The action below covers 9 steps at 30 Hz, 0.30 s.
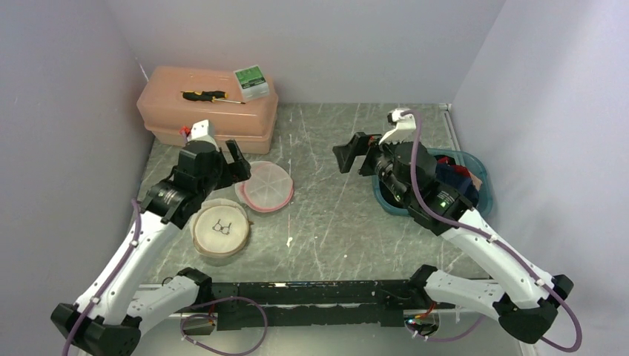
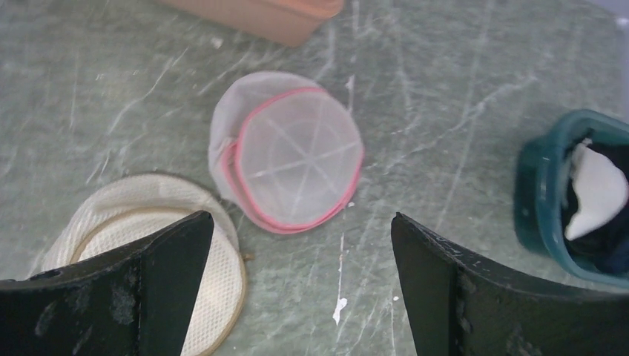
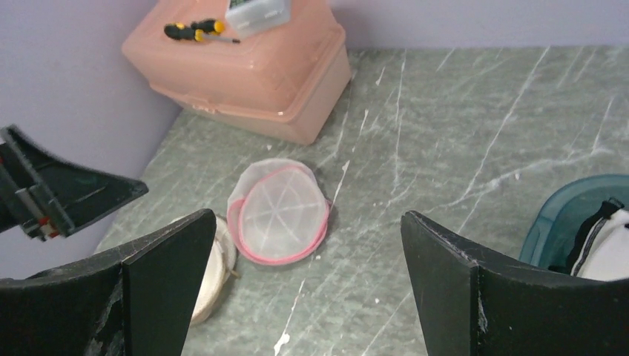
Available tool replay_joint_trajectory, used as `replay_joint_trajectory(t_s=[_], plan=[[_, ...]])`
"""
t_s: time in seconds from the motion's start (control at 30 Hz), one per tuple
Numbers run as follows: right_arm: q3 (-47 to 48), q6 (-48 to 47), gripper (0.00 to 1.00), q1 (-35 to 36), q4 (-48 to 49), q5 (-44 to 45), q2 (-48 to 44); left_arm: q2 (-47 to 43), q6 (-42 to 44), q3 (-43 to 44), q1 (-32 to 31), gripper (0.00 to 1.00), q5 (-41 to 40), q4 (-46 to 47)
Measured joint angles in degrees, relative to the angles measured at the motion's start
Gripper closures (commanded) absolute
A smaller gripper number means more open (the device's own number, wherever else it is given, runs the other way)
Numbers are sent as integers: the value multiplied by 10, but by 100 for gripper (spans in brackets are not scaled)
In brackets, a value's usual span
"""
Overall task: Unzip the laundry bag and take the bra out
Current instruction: Reset both arms
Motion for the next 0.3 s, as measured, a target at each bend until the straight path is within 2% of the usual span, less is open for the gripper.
replay_joint_trajectory(t_s=[0.1, 0.3], plan=[[-2, -9, 0, -2, 21, 7, -9, -28, 38, -1, 0, 5, 27, 27], [-37, -6, 0, -5, 70, 64, -47, -74, 96, 5, 0, 5, 24, 69]])
